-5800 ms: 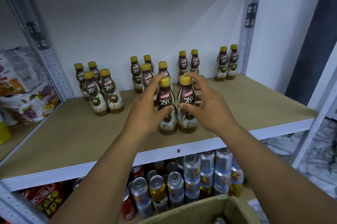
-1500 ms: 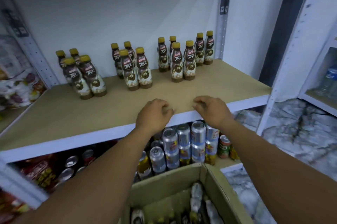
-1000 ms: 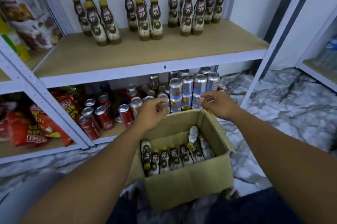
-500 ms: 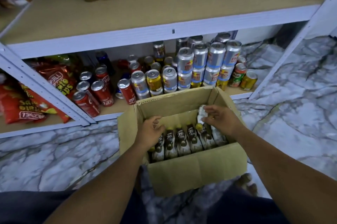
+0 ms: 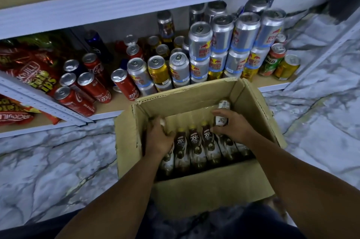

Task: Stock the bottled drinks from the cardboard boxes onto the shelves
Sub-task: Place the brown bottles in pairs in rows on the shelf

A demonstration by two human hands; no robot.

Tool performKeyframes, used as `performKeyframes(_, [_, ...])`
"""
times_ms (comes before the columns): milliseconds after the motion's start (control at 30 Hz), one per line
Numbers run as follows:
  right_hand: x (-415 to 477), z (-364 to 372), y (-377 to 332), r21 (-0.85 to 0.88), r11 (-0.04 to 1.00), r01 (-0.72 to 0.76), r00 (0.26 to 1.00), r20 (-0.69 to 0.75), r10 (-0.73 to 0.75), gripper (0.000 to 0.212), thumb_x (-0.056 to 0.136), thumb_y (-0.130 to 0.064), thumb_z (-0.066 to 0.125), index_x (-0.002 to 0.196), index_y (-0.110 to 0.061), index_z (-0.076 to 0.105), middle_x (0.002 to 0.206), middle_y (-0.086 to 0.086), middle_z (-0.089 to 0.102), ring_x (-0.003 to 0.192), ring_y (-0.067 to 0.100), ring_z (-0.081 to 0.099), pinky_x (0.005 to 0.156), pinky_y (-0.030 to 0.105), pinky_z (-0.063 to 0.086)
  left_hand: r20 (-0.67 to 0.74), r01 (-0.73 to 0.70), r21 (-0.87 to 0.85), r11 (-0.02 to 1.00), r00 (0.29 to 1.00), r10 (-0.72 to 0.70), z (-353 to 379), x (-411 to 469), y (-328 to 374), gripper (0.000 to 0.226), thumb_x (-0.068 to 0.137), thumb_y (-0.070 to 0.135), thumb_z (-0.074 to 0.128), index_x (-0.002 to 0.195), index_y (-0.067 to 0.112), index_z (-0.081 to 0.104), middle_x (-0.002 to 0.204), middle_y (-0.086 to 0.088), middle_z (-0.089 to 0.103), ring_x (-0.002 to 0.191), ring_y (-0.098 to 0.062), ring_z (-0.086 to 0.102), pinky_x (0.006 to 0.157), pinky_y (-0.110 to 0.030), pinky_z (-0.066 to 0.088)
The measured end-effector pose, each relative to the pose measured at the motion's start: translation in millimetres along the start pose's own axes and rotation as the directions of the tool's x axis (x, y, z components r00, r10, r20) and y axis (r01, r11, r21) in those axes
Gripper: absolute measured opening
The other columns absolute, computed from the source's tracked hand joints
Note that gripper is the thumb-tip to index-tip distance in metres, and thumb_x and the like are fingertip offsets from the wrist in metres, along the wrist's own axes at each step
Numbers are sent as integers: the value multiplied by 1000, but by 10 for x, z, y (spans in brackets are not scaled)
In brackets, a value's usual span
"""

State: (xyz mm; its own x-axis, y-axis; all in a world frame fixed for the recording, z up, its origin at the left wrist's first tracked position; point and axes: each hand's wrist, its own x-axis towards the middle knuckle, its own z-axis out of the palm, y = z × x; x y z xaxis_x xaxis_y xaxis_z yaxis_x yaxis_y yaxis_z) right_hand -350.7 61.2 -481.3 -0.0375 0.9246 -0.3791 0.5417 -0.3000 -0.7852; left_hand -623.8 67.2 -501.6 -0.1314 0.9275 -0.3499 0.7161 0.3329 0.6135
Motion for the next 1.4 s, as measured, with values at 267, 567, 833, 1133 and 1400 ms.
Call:
performKeyframes(267, [114,67,269,-42,999,-10,1000,23,11,70,76,-27,89,137,-42,58,160,-4,35,147,17,33,112,34,42,-69,-56,-34,998,996,54,169,-30,-46,86,83,22,83,155,26,36,161,-7,24,147,-32,31,117,-43,37])
performKeyframes(567, [153,130,260,-193,981,-6,999,49,16,86,76,-21,89,143,-51,46,168,0,5,154,28,13,118,45,36,-64,-104,17,994,992,105,155,74,-44,103,82,14,84,162,23,20,161,-8,32,145,-30,35,117,-41,34])
performKeyframes(833, [81,127,172,-94,990,110,992,-47,-115,79,84,-15,80,148,-43,44,139,-8,55,135,14,44,111,42,44,-97,-92,-86,992,992,84,169,-42,3,111,75,10,88,158,36,19,147,-8,52,131,-28,53,101,-33,47])
performKeyframes(1133, [83,82,123,-38,991,127,974,-185,-132,73,91,-22,73,151,-45,39,137,-17,60,112,1,58,83,11,50,-126,-168,-18,986,978,164,75,-97,117,88,87,14,79,159,28,29,123,-4,70,100,-19,70,76,-22,51])
performKeyframes(1400, [60,33,86,-58,990,128,922,-361,-140,64,95,-21,64,146,-47,37,129,-15,65,94,12,68,73,28,56,-234,-224,-10,975,948,215,36,-28,348,74,87,29,81,147,26,39,126,3,68,109,-24,67,86,-34,56])
